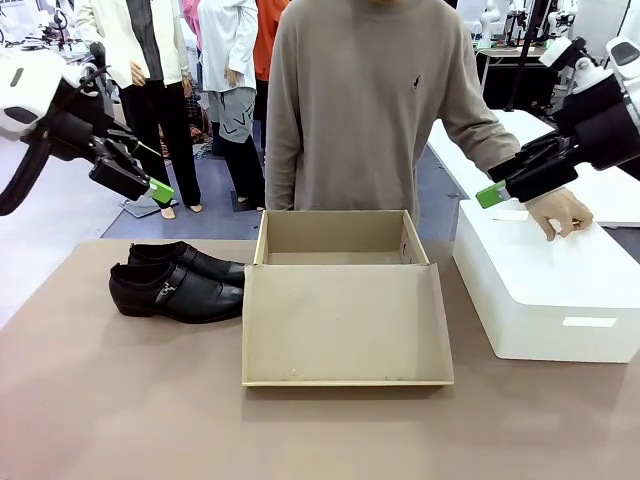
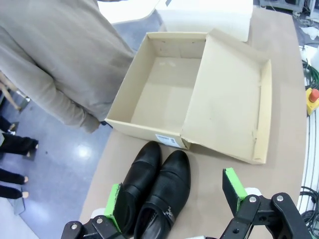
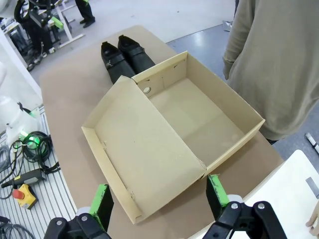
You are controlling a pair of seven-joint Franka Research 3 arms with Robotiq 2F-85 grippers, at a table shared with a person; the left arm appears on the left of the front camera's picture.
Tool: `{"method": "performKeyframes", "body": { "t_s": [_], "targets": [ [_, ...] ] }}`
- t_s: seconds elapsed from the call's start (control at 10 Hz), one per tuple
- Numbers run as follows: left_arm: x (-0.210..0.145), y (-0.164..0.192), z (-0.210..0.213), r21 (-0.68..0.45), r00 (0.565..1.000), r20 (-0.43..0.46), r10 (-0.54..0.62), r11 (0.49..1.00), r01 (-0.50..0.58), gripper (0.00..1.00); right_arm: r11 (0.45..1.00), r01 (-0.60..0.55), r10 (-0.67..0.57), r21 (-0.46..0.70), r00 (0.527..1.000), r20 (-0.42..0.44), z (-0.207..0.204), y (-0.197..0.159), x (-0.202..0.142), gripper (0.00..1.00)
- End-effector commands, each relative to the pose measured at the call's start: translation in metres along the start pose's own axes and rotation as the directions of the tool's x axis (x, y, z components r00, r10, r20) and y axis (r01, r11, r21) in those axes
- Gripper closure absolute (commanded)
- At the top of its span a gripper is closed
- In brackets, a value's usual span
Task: Pack the shoes into the box.
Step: Place one shoe of the Shoes into the Shoes Box.
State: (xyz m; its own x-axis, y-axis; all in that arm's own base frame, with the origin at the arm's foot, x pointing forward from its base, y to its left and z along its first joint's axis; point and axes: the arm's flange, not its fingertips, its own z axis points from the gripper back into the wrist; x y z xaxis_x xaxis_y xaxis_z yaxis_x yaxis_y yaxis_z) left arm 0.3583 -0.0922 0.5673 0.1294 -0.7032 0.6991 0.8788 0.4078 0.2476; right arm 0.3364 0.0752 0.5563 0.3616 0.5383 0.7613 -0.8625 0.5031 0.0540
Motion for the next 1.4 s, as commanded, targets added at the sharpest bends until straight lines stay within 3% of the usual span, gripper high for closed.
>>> {"method": "performKeyframes", "body": {
  "t_s": [0.0, 0.6, 0.9, 1.3],
  "targets": [
    [0.005, 0.007, 0.001, -0.009, 0.999, -0.045, -0.03, 1.0, 0.03, 0.0, 1.0, -0.013, 0.012, 0.017, 1.0, 0.024, -0.001, -0.002, 0.001, 0.0],
    [0.028, 0.063, -0.006, -0.116, 0.93, -0.304, -0.207, 0.977, 0.179, 0.0, 1.0, 0.009, -0.009, 0.003, 1.0, 0.004, 0.0, 0.001, 0.001, 0.0],
    [0.023, 0.085, -0.01, -0.17, 0.9, -0.339, -0.273, 0.959, 0.227, 0.0, 0.995, 0.039, -0.039, -0.092, 0.999, 0.011, -0.003, -0.007, 0.003, 0.0],
    [0.011, 0.104, -0.023, -0.212, 0.886, -0.357, -0.297, 0.949, 0.233, 0.0, 0.992, 0.034, -0.035, -0.118, 0.999, -0.001, 0.0, -0.005, 0.004, 0.0]
  ]
}}
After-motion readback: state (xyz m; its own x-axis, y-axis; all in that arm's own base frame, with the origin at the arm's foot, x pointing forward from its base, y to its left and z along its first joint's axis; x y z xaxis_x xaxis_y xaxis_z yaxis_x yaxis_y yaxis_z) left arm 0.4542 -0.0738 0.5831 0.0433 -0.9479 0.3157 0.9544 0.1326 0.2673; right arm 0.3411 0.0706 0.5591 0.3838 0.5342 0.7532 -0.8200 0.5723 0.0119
